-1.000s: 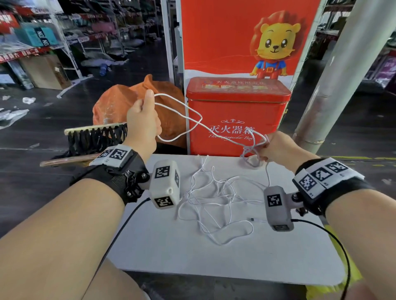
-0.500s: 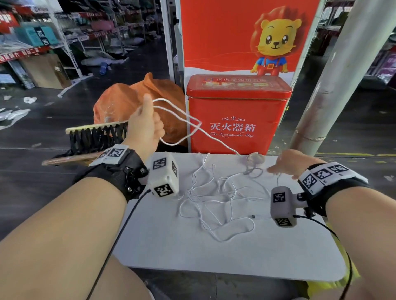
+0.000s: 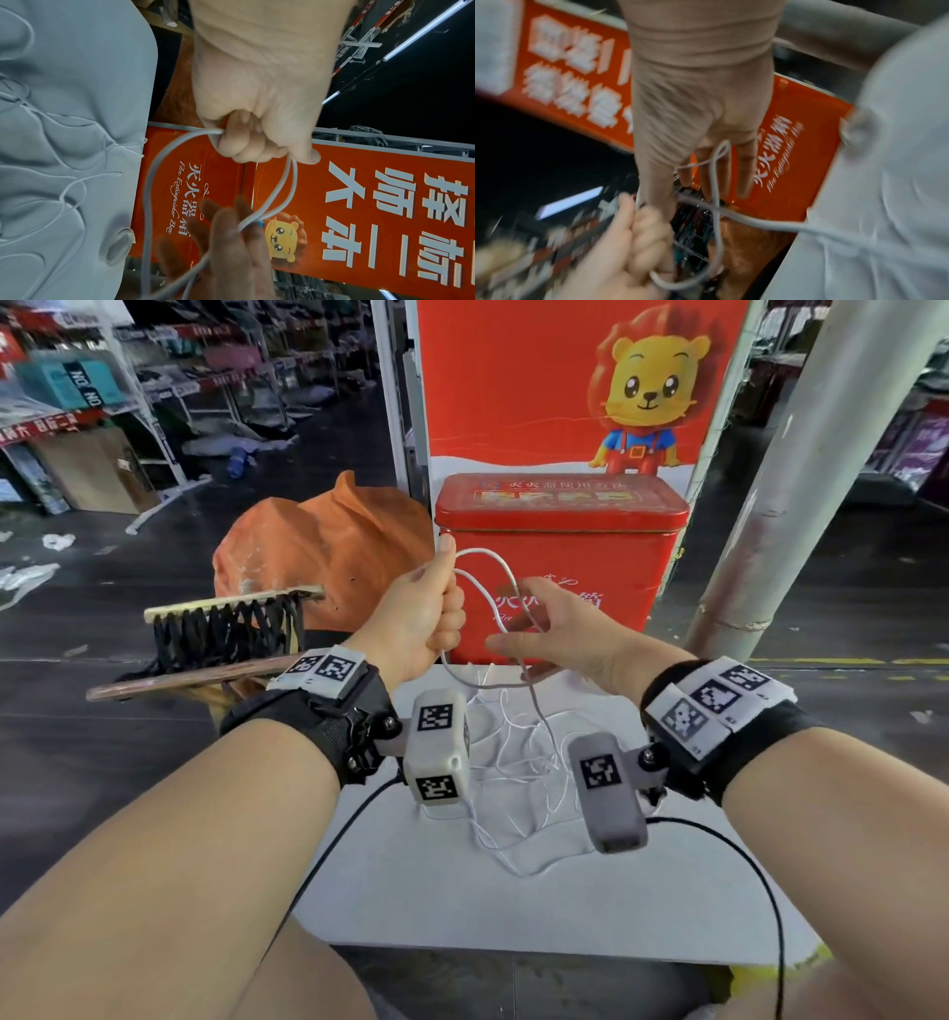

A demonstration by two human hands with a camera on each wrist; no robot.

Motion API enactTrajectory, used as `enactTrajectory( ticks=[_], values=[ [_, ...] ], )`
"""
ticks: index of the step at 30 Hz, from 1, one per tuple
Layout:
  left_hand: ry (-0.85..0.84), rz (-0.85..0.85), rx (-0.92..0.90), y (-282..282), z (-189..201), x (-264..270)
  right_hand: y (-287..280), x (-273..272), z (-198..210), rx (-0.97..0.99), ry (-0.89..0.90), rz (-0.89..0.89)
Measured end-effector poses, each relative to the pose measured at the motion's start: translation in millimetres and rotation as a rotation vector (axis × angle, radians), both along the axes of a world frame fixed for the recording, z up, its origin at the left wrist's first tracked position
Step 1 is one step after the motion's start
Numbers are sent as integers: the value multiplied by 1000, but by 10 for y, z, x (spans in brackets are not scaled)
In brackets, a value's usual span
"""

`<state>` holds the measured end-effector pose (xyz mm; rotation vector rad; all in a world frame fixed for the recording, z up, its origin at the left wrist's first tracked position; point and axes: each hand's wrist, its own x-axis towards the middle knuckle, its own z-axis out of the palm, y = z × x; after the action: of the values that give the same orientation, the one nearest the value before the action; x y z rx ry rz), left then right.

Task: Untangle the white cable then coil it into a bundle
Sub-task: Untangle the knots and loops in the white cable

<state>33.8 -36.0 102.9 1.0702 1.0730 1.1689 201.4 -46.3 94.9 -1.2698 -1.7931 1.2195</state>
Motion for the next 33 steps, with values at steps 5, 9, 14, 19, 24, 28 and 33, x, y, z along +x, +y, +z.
enactTrajectory(
  ticks=[5, 9, 14, 19, 24, 28, 33],
  values=[
    [122, -75, -85, -38, 14, -55, 57, 117, 20, 151, 38, -135],
    [181, -270, -171, -91, 84, -149, 43, 337, 61, 111, 129, -125],
    [-77, -292, -128, -123, 252, -163, 63, 435, 65, 87, 95, -223],
    [-426, -284, -98, -114, 380, -129, 115, 471, -32, 78, 84, -249],
    [-555, -209, -17, -78, 449, -139, 208, 570, -138, 226, -149, -340],
    [-546, 51, 22, 0, 369, -272, 195, 645, -191, 275, -335, -264],
    [-517, 267, 50, 101, 275, -558, 171, 798, -241, 199, -538, -179]
  ],
)
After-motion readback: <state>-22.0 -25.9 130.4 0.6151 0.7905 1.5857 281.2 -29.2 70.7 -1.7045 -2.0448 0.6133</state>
